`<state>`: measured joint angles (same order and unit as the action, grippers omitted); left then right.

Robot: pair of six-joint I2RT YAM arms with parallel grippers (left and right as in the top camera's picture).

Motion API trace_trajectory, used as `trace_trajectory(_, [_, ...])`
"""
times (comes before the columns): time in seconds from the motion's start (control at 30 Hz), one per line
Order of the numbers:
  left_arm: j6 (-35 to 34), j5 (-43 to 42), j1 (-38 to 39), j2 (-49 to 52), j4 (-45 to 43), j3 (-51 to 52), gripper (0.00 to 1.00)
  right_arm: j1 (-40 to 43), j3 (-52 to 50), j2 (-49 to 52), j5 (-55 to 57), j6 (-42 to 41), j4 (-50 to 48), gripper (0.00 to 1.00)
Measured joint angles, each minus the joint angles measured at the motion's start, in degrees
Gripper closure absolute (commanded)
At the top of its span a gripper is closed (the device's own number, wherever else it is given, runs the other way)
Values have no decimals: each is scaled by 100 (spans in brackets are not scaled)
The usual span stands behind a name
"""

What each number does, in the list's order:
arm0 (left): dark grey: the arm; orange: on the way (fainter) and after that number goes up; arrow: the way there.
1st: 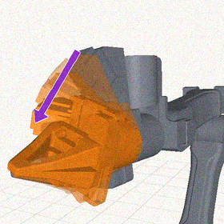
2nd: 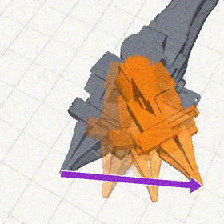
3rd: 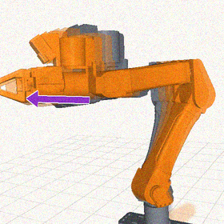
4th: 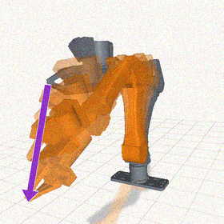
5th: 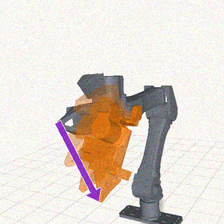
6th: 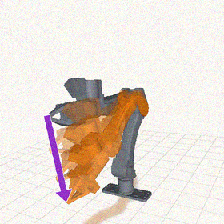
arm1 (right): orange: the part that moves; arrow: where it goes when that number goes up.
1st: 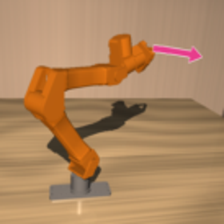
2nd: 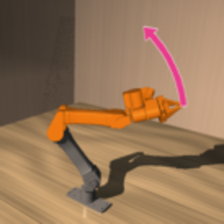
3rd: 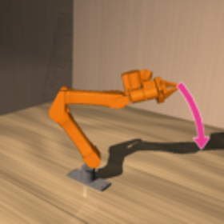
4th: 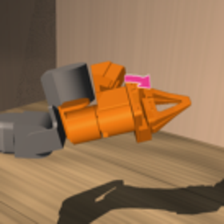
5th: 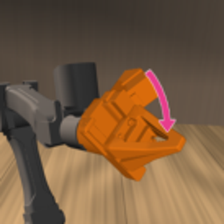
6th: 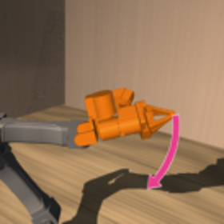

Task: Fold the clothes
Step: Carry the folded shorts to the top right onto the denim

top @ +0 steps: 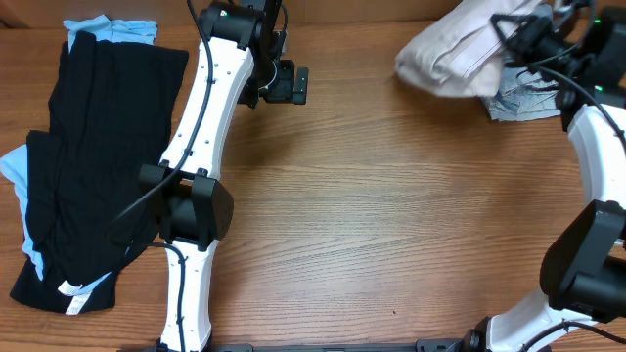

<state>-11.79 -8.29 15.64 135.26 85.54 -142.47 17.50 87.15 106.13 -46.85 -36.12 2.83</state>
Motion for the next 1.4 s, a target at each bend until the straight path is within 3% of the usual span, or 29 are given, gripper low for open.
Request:
trace_trajectory(0.37, [-2,2,0,0,-90,0,0,247,11,122,719,-595,-1480,96])
trace_trajectory(0.57, [-2,0,0,0,-190,0,0,525,63,848,927,-898,-2492,96])
trace_trajectory(0.77, [-4,0,0,0,-286,0,0,835,74,1716,1067,-933,-2122,96])
trace_trajectory(0.8, [-7,2,0,0,-293,0,0,901,74,1788,1073,-901,-1897,90])
trace_trajectory(0.83, [-7,2,0,0,-308,0,0,997,72,1840,1084,-817,-1578,52])
trace_trajectory(0.87, [-4,2,0,0,-348,0,0,1097,72,1849,1069,-748,-1379,34])
trace_trajectory(0.93, [-7,0,0,0,-400,0,0,1270,105,1843,1060,-638,-951,17])
trace_trajectory(1.2, [-7,0,2,0,-437,0,0,1740,173,1703,1137,232,1182,15])
trace_trajectory(1.4, [-7,0,2,0,-442,0,0,1759,170,737,1836,1121,2334,15])
